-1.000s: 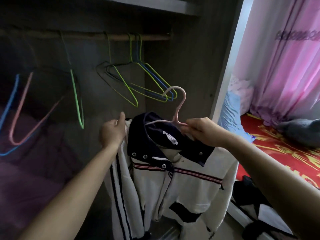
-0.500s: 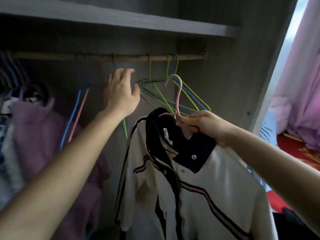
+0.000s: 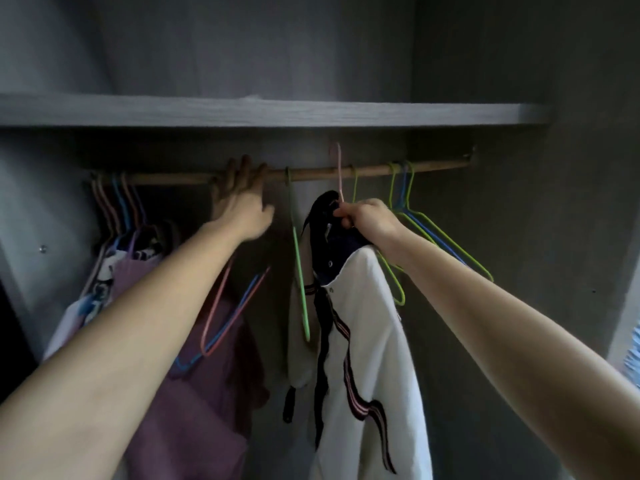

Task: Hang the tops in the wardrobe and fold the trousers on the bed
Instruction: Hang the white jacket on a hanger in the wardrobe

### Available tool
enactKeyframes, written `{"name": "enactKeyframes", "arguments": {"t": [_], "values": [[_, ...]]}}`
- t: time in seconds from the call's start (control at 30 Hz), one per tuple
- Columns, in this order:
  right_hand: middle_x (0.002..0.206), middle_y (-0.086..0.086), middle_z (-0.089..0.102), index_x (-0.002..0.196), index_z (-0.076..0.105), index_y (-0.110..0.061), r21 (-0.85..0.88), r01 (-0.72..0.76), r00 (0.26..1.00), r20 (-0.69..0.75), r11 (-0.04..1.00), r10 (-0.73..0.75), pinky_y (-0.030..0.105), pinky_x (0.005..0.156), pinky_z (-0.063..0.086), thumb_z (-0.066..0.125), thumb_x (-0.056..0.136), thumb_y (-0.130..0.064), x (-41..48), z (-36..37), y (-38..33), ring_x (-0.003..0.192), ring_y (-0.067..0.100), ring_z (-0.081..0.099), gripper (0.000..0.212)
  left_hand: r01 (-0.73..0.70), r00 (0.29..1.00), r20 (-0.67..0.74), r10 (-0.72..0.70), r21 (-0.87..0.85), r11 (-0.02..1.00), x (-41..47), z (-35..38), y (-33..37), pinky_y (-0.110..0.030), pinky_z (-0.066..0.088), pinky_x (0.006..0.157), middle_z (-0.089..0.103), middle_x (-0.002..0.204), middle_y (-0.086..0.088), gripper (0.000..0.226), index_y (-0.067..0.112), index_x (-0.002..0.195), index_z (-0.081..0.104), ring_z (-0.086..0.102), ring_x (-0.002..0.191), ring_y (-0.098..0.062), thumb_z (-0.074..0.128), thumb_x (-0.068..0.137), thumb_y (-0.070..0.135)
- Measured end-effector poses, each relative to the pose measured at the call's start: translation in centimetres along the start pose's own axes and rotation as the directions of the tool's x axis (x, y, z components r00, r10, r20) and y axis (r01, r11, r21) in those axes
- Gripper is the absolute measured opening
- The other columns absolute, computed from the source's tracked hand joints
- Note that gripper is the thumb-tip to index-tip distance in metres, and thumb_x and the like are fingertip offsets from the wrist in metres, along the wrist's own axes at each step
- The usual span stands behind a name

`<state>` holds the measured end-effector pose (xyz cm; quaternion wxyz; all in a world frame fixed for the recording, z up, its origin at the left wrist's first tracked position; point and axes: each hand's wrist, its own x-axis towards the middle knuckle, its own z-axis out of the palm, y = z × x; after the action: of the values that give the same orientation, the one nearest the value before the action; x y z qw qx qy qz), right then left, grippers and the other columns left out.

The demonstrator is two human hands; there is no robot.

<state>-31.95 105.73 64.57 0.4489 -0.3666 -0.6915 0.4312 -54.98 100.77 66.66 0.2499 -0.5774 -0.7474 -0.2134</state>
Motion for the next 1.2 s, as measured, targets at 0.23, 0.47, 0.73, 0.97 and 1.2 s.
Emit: {"name": "enactKeyframes", "arguments": {"t": [0.23,0.47,0.73,0.97,1.2], "values": [[0.045,-0.006,0.055,0.06,0.058,-0.014,-0.124,0.031,0.999,0.014,0.992,-0.03,0.026,0.05,0.035,0.06,0.094,-0.022,6.4,2.9,2.1,0.042,0.009,0.05,0.035,0.003,0.989,-0.147,0.011,0.101,0.995,0.6,2.8,-1.2,-0.056,0.007,0.12,0.008,0.166,-0.002,0.058,0.027,0.156,0.025,0.006,0.152,-0.026,0.041,0.1,0.036],[0.096,0.026,0.07,0.079,0.063,-0.002,-0.423,0.11,0.992,0.108,0.899,-0.071,0.039,0.074,0.044,0.043,0.105,-0.036,7.6,5.1,6.9,0.093,0.039,0.065,0.047,0.011,0.971,-0.236,0.023,0.142,0.99,0.7,4.3,-1.5,-0.056,0.006,0.119,0.012,0.165,-0.002,0.062,0.023,0.155,0.027,0.008,0.152,-0.028,0.047,0.097,0.028],[0.119,0.022,0.067,0.122,0.061,-0.01,-0.501,0.126,0.988,-0.012,0.856,-0.152,0.038,0.084,0.046,0.049,0.101,-0.043,5.4,4.2,6.8,0.113,0.04,0.061,0.041,0.087,0.994,-0.064,-0.089,-0.043,0.995,0.2,2.6,-0.3,-0.059,0.008,0.119,-0.004,0.167,-0.001,0.061,0.029,0.156,0.021,-0.008,0.152,-0.025,0.043,0.1,0.034],[0.112,0.009,0.059,0.118,0.063,-0.02,-0.603,0.383,0.773,-0.205,0.7,-0.6,0.039,0.079,0.047,0.047,0.101,-0.04,-1.2,0.1,8.6,0.101,0.03,0.059,0.031,-0.061,0.976,-0.218,0.005,-0.254,0.965,-10.0,3.9,3.8,-0.061,0.017,0.116,0.022,0.161,-0.013,0.052,0.026,0.151,0.037,0.008,0.151,-0.032,0.034,0.101,0.043],[0.146,0.021,0.042,0.144,0.048,-0.008,-0.804,0.217,0.714,-0.256,0.554,-0.652,0.041,0.11,0.034,0.05,0.104,-0.033,-9.2,-4.0,18.0,0.132,0.034,0.045,0.047,-0.312,0.901,-0.395,0.178,-0.307,0.899,-19.8,8.5,8.9,-0.055,0.023,0.115,0.036,0.154,-0.021,0.044,0.013,0.144,0.05,0.024,0.147,-0.038,0.045,0.103,0.028]]}}
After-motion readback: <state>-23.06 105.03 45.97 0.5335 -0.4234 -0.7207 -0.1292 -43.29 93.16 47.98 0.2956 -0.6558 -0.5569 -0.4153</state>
